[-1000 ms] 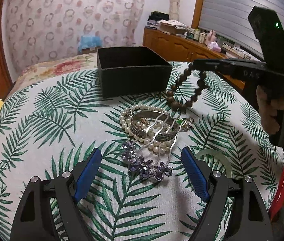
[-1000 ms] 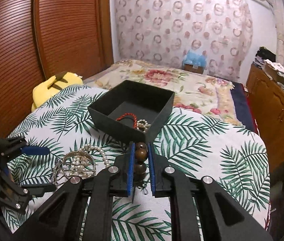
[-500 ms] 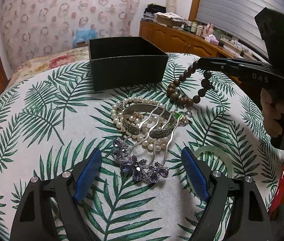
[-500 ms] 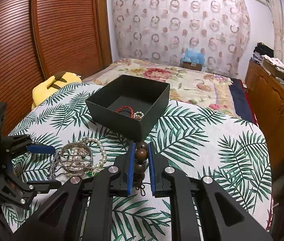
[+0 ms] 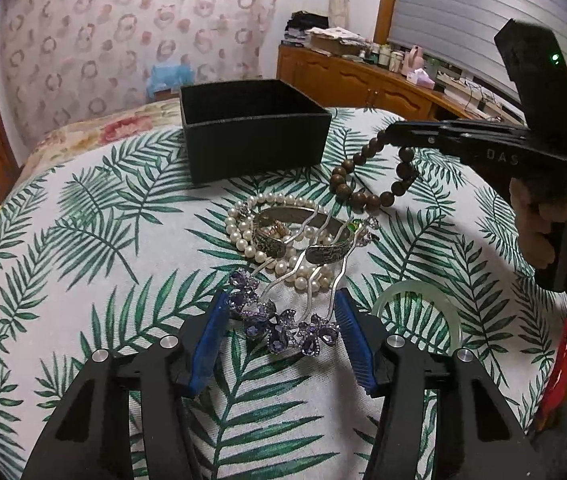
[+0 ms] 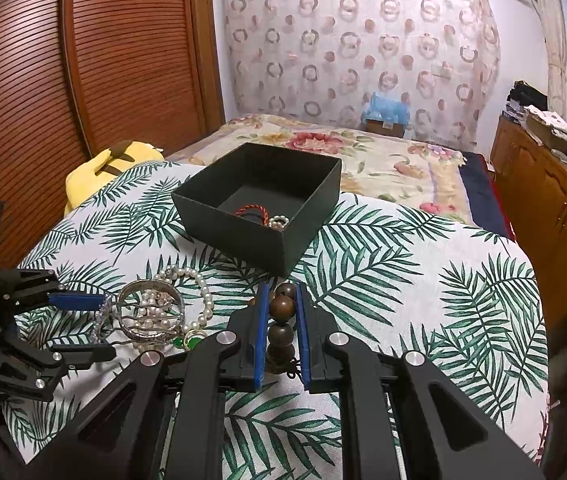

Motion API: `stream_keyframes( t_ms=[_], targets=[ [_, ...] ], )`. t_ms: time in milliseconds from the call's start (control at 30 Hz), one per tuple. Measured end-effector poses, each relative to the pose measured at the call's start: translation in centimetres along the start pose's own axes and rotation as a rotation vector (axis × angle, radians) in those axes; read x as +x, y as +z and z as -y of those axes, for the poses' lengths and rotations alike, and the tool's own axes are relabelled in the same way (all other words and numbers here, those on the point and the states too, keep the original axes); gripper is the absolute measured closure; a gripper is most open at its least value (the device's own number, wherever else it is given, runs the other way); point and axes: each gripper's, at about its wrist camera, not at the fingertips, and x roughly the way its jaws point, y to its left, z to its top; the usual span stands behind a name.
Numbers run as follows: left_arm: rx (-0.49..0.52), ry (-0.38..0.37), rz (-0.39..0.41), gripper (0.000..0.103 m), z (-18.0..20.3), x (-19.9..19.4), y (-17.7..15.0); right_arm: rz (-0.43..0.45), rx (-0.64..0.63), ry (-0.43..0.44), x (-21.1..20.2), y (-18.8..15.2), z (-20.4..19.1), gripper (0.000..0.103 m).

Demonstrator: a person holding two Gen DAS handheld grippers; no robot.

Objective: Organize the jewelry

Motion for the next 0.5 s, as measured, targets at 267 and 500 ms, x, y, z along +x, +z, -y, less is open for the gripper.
stream_keyframes(
  t_ms=[267,500],
  targets=[
    [0.001,0.011,0.048,0.051,-0.1,-2.3,0.3,-0.006,-0.002,-0.001,0.1,-0.1,-0.1,0.088],
    [0.013,0.031,0.086,0.058,0.0,-3.9,0.7,-0.006,-0.003,-0.001,0.1,-0.1,-0.1,0.088]
  ],
)
